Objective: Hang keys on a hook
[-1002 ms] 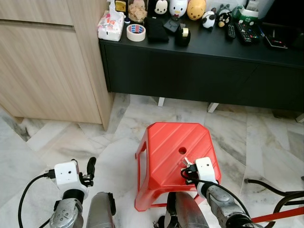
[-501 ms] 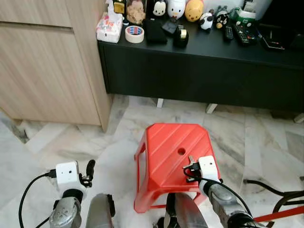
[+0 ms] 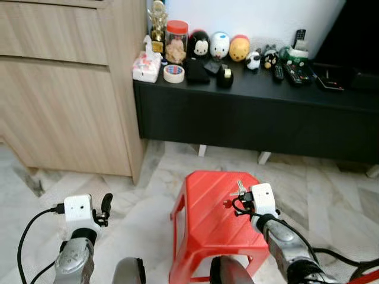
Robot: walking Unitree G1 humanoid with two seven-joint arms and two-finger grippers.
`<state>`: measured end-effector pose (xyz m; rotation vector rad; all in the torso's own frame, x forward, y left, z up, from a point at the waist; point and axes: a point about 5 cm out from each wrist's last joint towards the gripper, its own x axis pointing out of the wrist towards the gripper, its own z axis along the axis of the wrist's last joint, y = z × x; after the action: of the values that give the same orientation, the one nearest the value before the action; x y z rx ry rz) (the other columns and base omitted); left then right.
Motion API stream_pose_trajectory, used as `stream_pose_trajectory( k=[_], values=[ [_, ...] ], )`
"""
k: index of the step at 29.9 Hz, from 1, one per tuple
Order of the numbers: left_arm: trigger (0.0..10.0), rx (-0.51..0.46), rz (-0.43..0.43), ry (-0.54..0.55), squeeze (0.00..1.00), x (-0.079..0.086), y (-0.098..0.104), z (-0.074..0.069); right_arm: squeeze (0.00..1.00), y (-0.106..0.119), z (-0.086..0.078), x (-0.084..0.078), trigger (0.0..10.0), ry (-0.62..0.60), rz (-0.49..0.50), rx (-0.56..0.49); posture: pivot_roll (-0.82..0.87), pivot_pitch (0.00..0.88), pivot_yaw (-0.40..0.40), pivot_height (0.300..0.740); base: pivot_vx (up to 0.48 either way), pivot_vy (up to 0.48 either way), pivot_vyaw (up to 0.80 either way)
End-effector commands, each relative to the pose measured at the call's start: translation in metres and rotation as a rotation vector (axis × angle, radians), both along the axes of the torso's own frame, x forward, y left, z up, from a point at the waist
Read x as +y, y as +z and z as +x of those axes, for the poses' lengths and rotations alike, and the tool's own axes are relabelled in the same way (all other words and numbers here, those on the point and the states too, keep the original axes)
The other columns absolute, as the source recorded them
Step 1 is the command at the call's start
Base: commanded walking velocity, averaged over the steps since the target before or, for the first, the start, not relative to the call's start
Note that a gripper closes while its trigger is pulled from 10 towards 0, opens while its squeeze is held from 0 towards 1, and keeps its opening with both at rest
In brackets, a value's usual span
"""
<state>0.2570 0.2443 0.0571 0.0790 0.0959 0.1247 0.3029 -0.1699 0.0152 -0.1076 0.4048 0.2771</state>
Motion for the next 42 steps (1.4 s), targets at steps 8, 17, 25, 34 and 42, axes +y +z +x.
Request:
stream_pose_trajectory(
  k=[8, 17, 25, 34, 42],
  values=[
    [10.0, -0.076, 0.072, -0.173, 0.00, -0.025, 0.023, 0.023, 0.00, 0.040, 0.021, -0.020, 10.0, 0.163, -0.088, -0.100, 0.08, 0.000, -0.112, 0.610, 0.000, 0.000, 0.00],
    [10.0, -0.086, 0.076, -0.271, 0.00, -0.050, 0.024, 0.029, 0.00, 0.041, 0.018, 0.006, 10.0, 0.212, -0.014, -0.099, 0.08, 0.000, -0.101, 0.645, 0.000, 0.000, 0.00],
    [10.0, -0.057, 0.145, -0.470, 0.00, -0.070, 0.029, 0.032, 0.00, 0.045, 0.013, 0.024, 10.0, 0.483, -0.104, -0.069, 0.09, 0.000, -0.107, 0.705, 0.000, 0.000, 0.00],
    [10.0, 0.018, 0.215, -0.705, 0.00, -0.085, 0.030, 0.027, 0.00, 0.046, 0.006, 0.026, 10.0, 0.752, -0.292, 0.005, 0.11, 0.000, -0.115, 0.730, 0.000, 0.000, 0.00],
    [10.0, 0.141, 0.266, -0.991, 0.00, -0.105, 0.035, 0.022, 0.00, 0.058, 0.010, 0.027, 10.0, 1.013, -0.660, -0.079, 0.10, 0.000, -0.109, 0.730, 0.000, 0.000, 0.00]
  ],
)
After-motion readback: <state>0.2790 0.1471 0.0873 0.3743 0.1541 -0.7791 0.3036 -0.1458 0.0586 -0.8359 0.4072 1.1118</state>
